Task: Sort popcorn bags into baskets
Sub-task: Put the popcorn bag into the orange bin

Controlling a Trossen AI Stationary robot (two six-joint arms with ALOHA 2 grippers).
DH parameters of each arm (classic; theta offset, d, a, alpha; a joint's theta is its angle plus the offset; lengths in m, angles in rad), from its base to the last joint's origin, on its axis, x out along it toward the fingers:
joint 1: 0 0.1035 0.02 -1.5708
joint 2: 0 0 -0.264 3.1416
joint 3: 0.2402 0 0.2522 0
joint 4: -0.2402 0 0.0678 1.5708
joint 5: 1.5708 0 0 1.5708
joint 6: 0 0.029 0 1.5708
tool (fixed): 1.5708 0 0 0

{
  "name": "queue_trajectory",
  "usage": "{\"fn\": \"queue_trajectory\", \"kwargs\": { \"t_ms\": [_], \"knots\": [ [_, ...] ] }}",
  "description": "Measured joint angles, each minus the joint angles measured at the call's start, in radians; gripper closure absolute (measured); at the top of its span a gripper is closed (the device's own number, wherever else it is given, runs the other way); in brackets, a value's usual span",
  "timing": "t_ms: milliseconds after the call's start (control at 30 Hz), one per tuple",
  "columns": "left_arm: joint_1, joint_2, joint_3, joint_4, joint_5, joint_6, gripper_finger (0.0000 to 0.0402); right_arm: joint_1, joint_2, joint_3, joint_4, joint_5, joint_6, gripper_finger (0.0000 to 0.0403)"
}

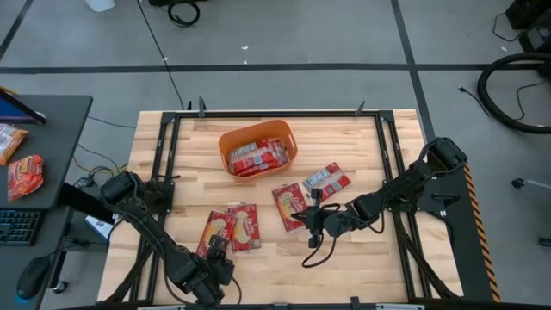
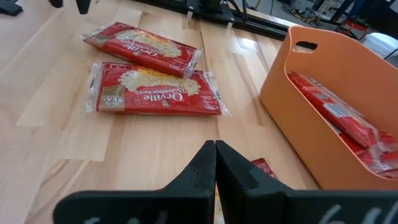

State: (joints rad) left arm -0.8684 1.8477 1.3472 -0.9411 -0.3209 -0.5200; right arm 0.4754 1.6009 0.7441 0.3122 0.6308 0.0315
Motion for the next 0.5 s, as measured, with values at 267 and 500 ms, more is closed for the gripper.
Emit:
{"fn": "queue_trajectory", "kwargs": {
  "t_ms": [267, 500],
  "knots": [
    [0.06, 0.0, 0.0, 0.0, -0.001, -0.415, 0.023, 0.0, 0.0, 0.0, 0.0, 0.0, 0.002, 0.0392],
    [0.17, 0.066, 0.0, -0.02, 0.059, -0.58, 0.023, 0.0, 0.0, 0.0, 0.0, 0.001, -0.001, 0.0392]
  ]
}}
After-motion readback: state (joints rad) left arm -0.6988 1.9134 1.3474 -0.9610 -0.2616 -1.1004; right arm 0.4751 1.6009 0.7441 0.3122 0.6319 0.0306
